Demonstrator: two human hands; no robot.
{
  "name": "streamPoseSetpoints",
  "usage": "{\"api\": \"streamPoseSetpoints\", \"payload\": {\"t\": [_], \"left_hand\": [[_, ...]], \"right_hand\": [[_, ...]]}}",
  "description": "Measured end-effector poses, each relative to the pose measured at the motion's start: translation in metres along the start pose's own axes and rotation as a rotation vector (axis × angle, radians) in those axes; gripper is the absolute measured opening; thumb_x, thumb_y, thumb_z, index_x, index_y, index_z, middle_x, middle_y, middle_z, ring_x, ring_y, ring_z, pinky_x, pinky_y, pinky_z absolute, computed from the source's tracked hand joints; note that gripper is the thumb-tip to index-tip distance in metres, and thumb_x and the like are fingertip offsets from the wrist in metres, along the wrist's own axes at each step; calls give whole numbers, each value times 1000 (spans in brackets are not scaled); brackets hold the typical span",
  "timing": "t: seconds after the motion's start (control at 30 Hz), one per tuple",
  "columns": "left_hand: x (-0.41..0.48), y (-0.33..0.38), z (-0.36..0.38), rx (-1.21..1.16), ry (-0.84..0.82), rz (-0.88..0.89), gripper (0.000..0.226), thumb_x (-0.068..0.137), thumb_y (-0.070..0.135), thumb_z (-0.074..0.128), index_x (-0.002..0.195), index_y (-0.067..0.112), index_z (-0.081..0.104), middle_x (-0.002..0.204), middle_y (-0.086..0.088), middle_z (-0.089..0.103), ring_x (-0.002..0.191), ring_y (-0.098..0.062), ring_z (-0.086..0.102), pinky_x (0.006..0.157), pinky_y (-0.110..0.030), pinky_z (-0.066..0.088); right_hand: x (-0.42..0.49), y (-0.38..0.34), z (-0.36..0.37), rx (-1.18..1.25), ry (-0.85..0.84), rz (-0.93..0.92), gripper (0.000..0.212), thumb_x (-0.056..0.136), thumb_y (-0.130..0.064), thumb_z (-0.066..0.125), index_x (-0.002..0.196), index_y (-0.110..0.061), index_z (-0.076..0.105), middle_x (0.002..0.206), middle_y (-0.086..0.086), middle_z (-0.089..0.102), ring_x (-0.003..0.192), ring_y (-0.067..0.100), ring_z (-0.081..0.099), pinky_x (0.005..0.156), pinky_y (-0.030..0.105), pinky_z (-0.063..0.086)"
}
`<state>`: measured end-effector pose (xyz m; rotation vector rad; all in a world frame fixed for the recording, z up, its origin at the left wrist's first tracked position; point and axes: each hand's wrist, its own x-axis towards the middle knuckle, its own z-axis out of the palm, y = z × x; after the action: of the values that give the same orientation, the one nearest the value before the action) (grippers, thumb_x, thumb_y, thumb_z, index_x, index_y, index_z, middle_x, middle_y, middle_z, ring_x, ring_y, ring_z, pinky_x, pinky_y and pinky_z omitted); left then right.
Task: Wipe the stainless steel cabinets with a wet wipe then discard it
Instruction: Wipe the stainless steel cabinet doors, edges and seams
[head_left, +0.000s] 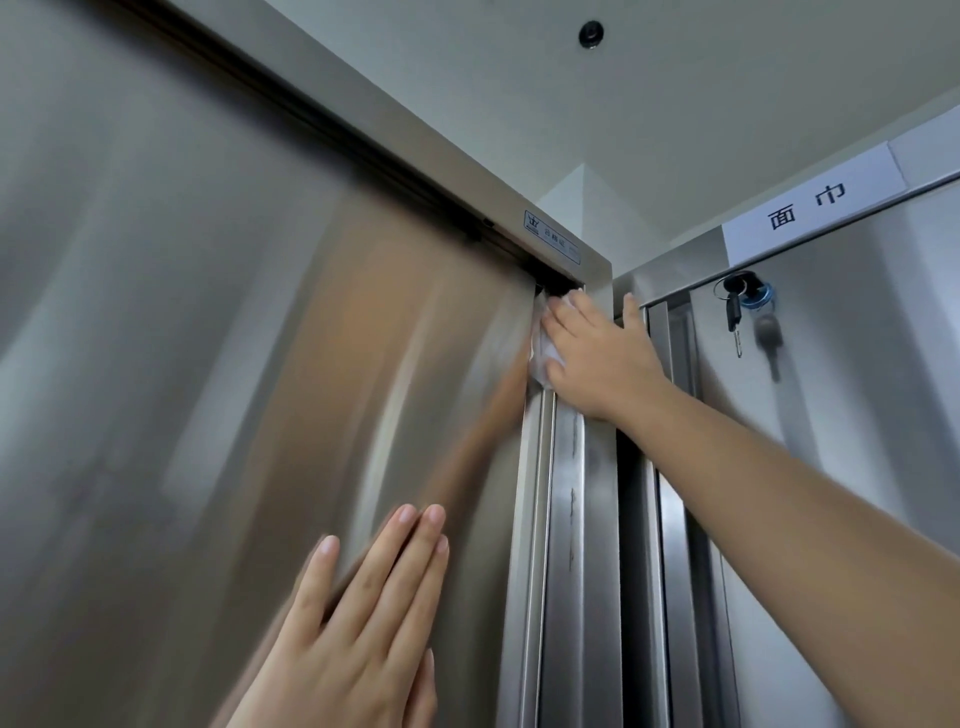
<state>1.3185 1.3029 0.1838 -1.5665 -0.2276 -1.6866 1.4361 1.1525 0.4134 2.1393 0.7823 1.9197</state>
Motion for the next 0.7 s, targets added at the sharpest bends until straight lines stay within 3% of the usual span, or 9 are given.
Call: {"api": "streamPoseSetpoints", "payload": {"t": [0.2,0.33,0.5,0.7], "left_hand": [[1,1,-8,-53,-24,-12,56,73,24,38,119,4,63,130,-11,55,117,-30,53,100,-46,24],[-1,1,-19,-97,-72,-15,55,78,25,37,123,1,58,135,-14,49,120,-32,49,96,-50,30],[-3,-2,-29,-110,-167,-29,56,84,25,34,131,-2,50,142,-17,42,129,-33,41,98,-53,29],[-13,-2,-34,-67,-229,19,56,88,25,32,135,-3,44,146,-17,35,134,-32,35,101,-55,26]], "right_hand": [[-41,-8,12,8,36,-95,58,96,-34,24,149,-14,11,156,-1,8,143,14,0,110,50,9],[-71,-18,15,-1,-17,-153,58,97,-34,20,149,-13,8,157,0,5,143,16,-3,110,49,9],[-111,-32,15,37,-46,-197,57,95,-33,29,146,-9,23,154,5,20,142,20,11,108,50,17],[-149,-46,17,63,-94,-233,60,90,-33,20,142,-8,36,150,5,32,140,21,23,105,51,25]]}}
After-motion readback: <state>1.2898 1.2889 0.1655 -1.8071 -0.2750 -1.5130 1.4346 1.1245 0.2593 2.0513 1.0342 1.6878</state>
